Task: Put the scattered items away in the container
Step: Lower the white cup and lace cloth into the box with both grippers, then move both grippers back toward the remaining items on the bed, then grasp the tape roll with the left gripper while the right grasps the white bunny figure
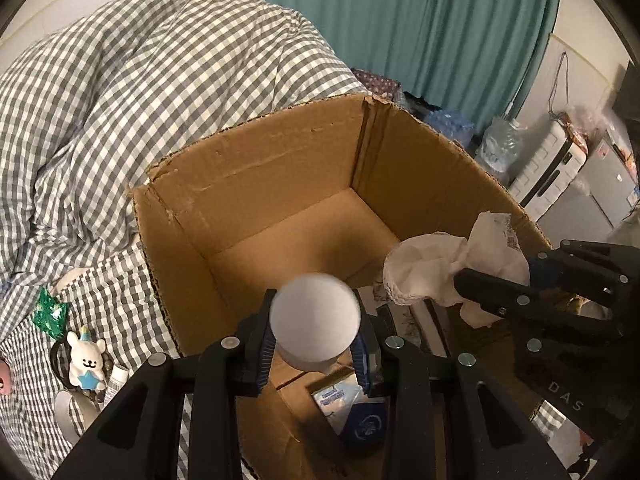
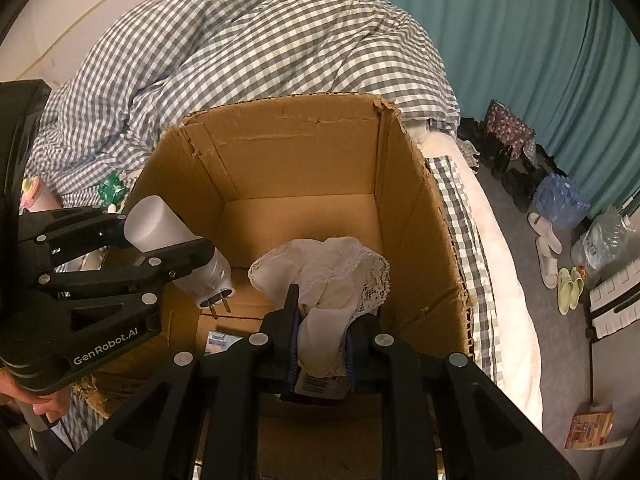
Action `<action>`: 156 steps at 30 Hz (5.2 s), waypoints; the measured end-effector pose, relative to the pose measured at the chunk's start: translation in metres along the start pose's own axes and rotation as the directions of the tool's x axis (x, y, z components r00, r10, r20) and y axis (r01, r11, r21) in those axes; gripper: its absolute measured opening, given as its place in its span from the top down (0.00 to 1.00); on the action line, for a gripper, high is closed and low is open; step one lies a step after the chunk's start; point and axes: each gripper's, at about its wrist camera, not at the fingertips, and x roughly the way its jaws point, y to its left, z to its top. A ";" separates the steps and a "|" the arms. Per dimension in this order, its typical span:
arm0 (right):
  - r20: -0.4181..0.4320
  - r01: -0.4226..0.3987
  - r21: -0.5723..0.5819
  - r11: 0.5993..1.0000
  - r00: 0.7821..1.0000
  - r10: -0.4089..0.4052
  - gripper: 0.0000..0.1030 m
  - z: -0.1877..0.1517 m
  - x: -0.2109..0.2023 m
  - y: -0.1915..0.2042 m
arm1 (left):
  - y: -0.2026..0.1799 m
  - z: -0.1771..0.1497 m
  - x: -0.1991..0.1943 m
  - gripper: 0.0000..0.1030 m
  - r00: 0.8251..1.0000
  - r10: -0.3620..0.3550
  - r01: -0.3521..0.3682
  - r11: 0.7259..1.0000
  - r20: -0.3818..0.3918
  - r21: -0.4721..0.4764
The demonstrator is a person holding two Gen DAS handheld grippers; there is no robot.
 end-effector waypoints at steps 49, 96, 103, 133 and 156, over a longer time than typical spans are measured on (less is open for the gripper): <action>0.587 0.062 0.064 0.996 0.805 -0.088 0.00 -0.004 -0.211 0.065 | 0.065 -0.040 -0.251 0.00 0.831 0.242 -0.143 0.963 0.501 -0.227; 0.466 -0.098 -0.158 0.983 0.870 0.161 0.00 0.009 -0.113 0.265 | 0.282 -0.185 -0.288 0.00 0.773 0.534 -0.302 0.785 0.343 -0.541; 0.377 -0.103 -0.205 0.973 0.909 0.176 0.00 0.012 -0.082 0.282 | 0.292 -0.189 -0.261 0.00 0.811 0.507 -0.303 0.792 0.293 -0.530; 0.075 -0.154 -0.319 0.935 0.980 0.187 0.00 0.018 0.079 0.305 | 0.340 -0.211 -0.098 0.00 0.931 0.359 -0.283 0.814 0.057 -0.507; -0.025 -0.195 -0.284 0.939 0.980 0.196 0.00 0.040 0.181 0.313 | 0.351 -0.227 0.006 0.00 0.968 0.244 -0.238 0.838 -0.054 -0.490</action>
